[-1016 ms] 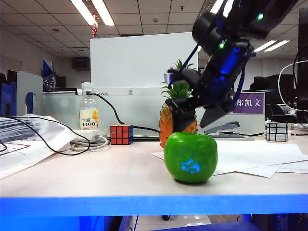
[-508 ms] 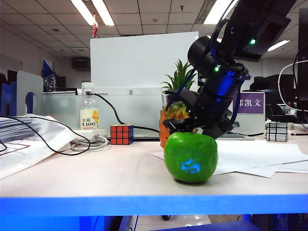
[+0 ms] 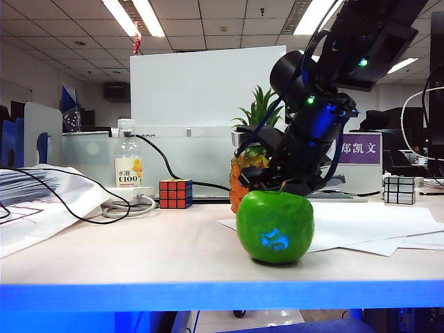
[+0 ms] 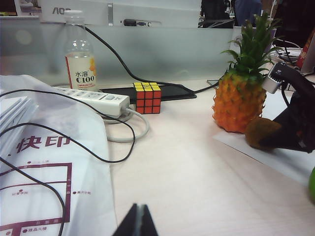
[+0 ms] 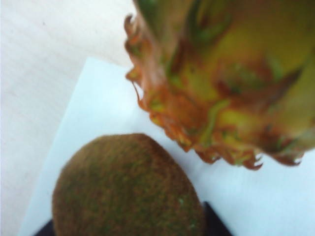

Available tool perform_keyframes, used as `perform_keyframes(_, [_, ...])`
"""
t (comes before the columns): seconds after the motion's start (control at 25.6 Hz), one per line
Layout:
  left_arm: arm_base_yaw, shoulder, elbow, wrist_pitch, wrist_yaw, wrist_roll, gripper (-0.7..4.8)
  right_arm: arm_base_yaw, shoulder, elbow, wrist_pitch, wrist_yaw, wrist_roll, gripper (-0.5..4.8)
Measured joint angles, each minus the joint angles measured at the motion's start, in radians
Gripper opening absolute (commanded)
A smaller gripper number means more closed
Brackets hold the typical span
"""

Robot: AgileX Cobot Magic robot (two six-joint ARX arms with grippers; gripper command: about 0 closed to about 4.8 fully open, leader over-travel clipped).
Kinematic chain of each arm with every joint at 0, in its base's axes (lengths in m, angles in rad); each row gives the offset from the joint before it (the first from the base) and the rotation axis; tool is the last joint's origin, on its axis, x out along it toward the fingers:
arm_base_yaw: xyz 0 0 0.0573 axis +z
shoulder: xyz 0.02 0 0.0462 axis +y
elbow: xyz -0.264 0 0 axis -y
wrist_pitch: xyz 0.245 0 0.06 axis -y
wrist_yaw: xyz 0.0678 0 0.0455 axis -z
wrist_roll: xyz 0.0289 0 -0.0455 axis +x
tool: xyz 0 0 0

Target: Arrange all the fruits from large to small from left to right in a row.

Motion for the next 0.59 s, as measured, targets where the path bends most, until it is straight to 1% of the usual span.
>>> perform_keyframes(0.04, [0.000, 0.000, 0.000, 0.000, 0.000, 0.000, -0.05, 0.000, 0.000, 0.000, 0.004, 0.000, 0.001, 1.45])
perform_keyframes(0.08, [0.000, 0.000, 0.000, 0.000, 0.000, 0.000, -0.05, 0.000, 0.000, 0.000, 0.005, -0.007, 0.001, 1.41])
perform_keyframes(0.12, [0.000, 0.000, 0.000, 0.000, 0.000, 0.000, -0.05, 0.000, 0.000, 0.000, 0.005, -0.020, 0.001, 1.05])
perform_keyframes(0.2, [0.000, 0.000, 0.000, 0.000, 0.000, 0.000, -0.05, 0.000, 0.000, 0.000, 0.005, -0.027, 0.001, -0.01])
perform_keyframes(0.27, [0.000, 0.000, 0.000, 0.000, 0.000, 0.000, -0.05, 0.000, 0.000, 0.000, 0.003, -0.027, 0.001, -0.06])
perform_keyframes(0.35, [0.000, 0.000, 0.000, 0.000, 0.000, 0.001, -0.05, 0.000, -0.011, 0.000, -0.037, -0.051, -0.011, -0.06])
perform_keyframes(0.39, [0.000, 0.000, 0.000, 0.000, 0.000, 0.002, -0.05, 0.000, -0.031, 0.000, -0.079, -0.057, -0.024, -0.06])
perform_keyframes(0.47, [0.000, 0.000, 0.000, 0.000, 0.000, 0.002, -0.05, 0.000, -0.076, -0.002, -0.104, -0.058, -0.030, -0.06])
perform_keyframes(0.59, [0.000, 0.000, 0.000, 0.000, 0.000, 0.002, -0.05, 0.000, -0.157, -0.002, -0.101, -0.057, -0.031, -0.06])
